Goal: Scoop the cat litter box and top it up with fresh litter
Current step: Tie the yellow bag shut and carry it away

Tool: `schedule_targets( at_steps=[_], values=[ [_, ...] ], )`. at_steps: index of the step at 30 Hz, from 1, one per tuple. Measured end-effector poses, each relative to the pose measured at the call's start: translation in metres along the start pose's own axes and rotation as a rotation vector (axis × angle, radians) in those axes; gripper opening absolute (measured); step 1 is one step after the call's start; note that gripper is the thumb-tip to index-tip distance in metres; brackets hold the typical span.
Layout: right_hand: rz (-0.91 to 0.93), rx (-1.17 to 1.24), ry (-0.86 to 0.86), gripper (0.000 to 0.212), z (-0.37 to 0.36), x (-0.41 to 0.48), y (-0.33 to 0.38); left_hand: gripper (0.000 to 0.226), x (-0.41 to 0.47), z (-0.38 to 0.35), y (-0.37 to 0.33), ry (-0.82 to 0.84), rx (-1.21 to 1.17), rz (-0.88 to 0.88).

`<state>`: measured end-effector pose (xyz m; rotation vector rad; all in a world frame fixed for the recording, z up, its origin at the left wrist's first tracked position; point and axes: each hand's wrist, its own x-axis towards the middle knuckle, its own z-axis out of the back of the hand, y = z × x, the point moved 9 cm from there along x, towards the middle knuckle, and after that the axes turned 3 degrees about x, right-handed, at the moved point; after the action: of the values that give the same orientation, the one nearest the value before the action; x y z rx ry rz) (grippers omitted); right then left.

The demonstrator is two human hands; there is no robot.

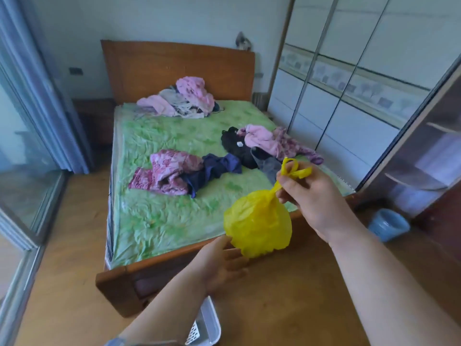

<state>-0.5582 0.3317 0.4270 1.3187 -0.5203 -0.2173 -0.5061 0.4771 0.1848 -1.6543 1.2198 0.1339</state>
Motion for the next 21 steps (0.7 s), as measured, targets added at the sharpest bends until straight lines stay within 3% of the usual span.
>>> schedule_targets(
  at_steps=[12,17,21],
  values=[
    [0.056,-0.234,-0.19,0.018,0.305,-0.012,-0.019,0.016,0.106,-0.265,0.021,0.096,0.231,-0.012],
    [-0.004,-0.165,-0.283,0.007,0.416,-0.007,-0.039,0.013,0.161,-0.368,0.034,0.113,0.247,0.035],
    [-0.015,-0.107,-0.372,0.011,0.491,0.002,-0.048,0.011,0.207,-0.448,0.033,0.183,0.319,0.053]
  ],
)
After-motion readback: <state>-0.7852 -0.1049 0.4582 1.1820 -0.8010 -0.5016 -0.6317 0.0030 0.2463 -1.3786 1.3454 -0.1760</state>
